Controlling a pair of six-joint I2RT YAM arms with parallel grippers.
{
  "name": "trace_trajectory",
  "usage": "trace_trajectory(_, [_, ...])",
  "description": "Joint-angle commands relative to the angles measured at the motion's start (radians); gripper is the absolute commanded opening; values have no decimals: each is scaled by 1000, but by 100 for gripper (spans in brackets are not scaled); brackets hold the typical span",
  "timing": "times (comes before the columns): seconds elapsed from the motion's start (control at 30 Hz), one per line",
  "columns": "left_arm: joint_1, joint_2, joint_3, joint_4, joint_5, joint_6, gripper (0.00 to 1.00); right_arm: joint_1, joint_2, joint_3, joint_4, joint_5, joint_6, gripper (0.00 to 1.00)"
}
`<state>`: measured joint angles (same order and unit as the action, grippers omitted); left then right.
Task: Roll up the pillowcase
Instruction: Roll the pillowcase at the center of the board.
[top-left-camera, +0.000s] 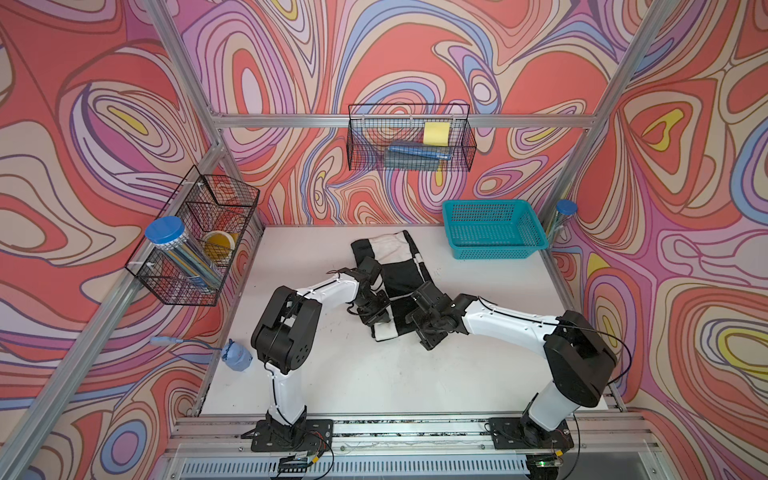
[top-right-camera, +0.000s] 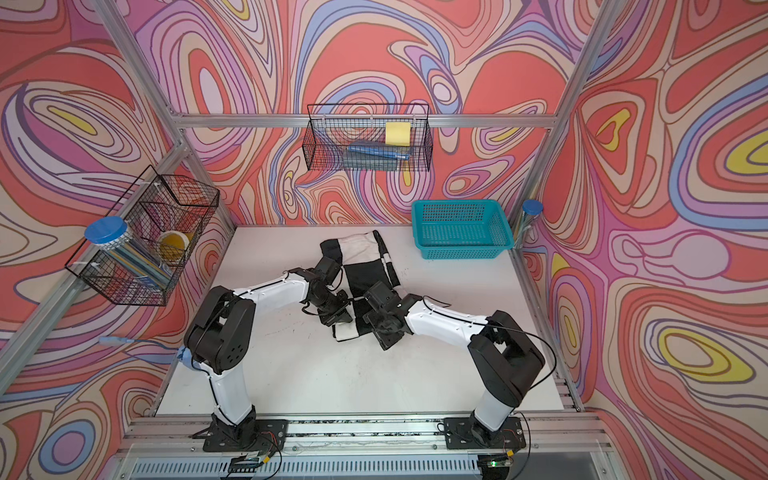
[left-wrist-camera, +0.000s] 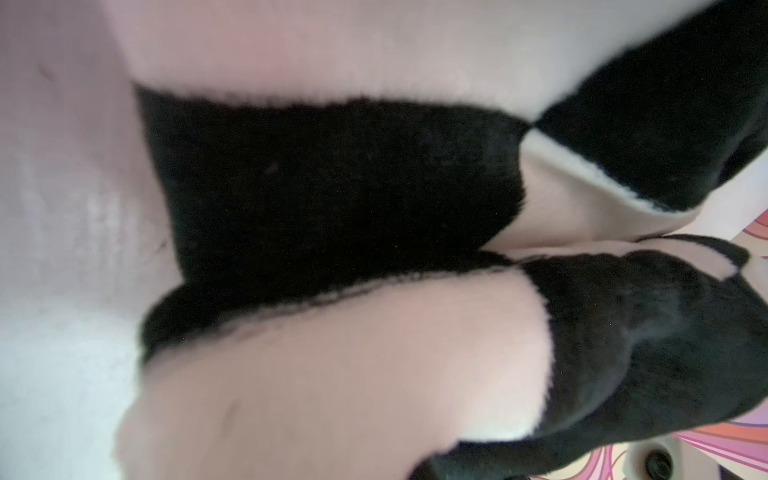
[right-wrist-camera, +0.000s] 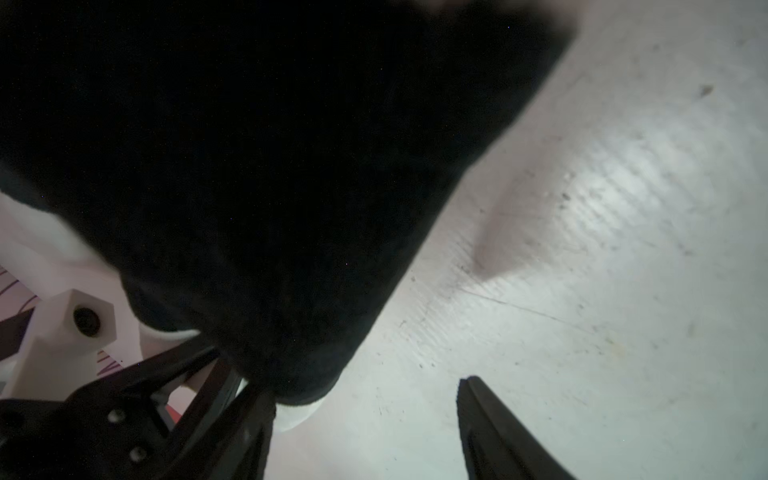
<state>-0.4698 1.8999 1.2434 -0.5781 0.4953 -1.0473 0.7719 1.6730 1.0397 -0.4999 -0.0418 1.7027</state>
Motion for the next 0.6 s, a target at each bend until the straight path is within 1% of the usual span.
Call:
trace_trajectory(0.0, [-5,1,-34,0,32,-28,0,5,49,-30,104,101,64,72])
trace_trajectory(0.03, [-5,2,-39,8,38,-30,0,14,61,-36,120,118,77,72])
trace_trajectory(0.1, [-6,-2,-43,7,41,-27,0,39,59,-73,212,193,93,72])
trace_trajectory(0.17, [-6,-7,-51,13,48,-29,0,50,50,-89,260,263,73,73])
trace_trajectory(0.27, [-5,-16,-72,33,63,-41,0,57,39,-159,427,324,44,73])
trace_trajectory(0.4, [-6,-10,-81,41,71,-40,0,58,60,-196,521,356,20,76])
trace_trajectory(0.47, [-7,-9,-83,50,84,-42,0,57,72,-184,495,379,16,76])
trace_trajectory(0.53, [-7,-8,-84,60,93,-46,0,42,93,-163,493,355,-9,73])
trace_trajectory(0.57, [-6,-10,-81,63,98,-48,0,37,130,-147,470,337,-1,70])
